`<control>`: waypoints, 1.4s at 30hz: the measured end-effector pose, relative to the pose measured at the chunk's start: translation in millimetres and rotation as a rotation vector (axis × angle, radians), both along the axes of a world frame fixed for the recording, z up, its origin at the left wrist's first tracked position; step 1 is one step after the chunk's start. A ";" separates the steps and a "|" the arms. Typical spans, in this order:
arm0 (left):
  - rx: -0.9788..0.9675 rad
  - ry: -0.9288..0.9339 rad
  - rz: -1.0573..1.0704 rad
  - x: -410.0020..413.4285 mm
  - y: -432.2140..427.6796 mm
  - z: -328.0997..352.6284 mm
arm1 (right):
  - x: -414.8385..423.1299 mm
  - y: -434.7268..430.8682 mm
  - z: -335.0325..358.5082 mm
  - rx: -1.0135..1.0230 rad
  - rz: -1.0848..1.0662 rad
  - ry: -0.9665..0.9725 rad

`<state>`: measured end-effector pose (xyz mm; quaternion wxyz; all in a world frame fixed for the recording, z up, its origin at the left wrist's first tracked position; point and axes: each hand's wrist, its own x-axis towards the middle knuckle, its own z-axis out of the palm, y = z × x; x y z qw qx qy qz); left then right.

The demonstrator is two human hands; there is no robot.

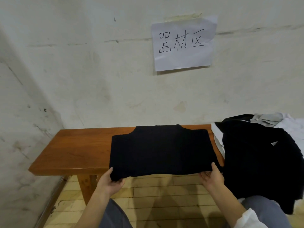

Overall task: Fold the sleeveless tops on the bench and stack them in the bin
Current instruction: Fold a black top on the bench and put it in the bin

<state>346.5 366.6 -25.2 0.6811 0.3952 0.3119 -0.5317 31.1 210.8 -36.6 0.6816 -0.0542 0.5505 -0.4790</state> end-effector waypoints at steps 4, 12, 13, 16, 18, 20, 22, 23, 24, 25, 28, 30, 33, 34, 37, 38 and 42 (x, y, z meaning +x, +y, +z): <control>0.081 -0.088 0.095 -4.3 -1.2 -0.4 | -1.2 -0.4 2.9 -0.050 -0.027 0.092; -0.115 -0.086 -0.245 -26.5 5.6 -33.5 | 0.8 7.4 8.7 -0.081 0.044 0.117; -0.131 -0.096 -0.227 -30.2 5.9 -36.2 | 1.9 7.9 11.3 -0.105 0.052 0.140; -0.225 -0.134 -0.055 -36.3 5.1 -22.3 | 5.9 7.6 24.4 -0.187 0.052 0.202; -0.321 -0.197 0.011 -37.0 5.6 -4.5 | 9.3 8.1 35.5 -0.250 0.038 0.244; -0.369 -0.244 0.028 -37.2 5.3 11.5 | 13.2 10.9 46.4 -0.295 -0.003 0.287; -0.443 -0.263 0.057 -38.2 4.3 23.1 | 16.0 15.6 56.4 -0.321 -0.068 0.319; -0.492 -0.271 0.071 -38.7 4.7 28.3 | 16.6 18.5 61.1 -0.328 -0.107 0.333; -0.539 -0.278 0.094 -37.7 6.2 31.8 | 16.0 21.7 65.3 -0.332 -0.147 0.344; -0.584 -0.277 0.124 -36.8 8.7 35.5 | 15.1 25.1 69.7 -0.335 -0.187 0.356; -0.678 -0.270 0.204 -38.0 20.7 49.3 | 6.9 30.8 79.5 -0.332 -0.269 0.376; -0.735 -0.262 0.229 -39.1 28.7 58.2 | 1.5 32.7 87.1 -0.339 -0.315 0.369; -0.756 -0.300 0.189 -37.4 38.6 64.7 | -3.7 38.2 101.2 -0.378 -0.357 0.374; -0.756 -0.322 0.165 -37.6 40.3 66.1 | -4.8 40.1 105.5 -0.394 -0.368 0.367; -0.776 -0.347 0.133 -38.3 44.4 72.2 | -6.5 44.2 112.8 -0.420 -0.400 0.358; -0.778 -0.346 0.139 -33.9 45.1 68.8 | -6.7 44.7 113.8 -0.424 -0.407 0.343; -0.848 -0.294 0.020 -19.6 42.3 56.6 | -6.4 39.3 111.6 -0.455 -0.397 0.317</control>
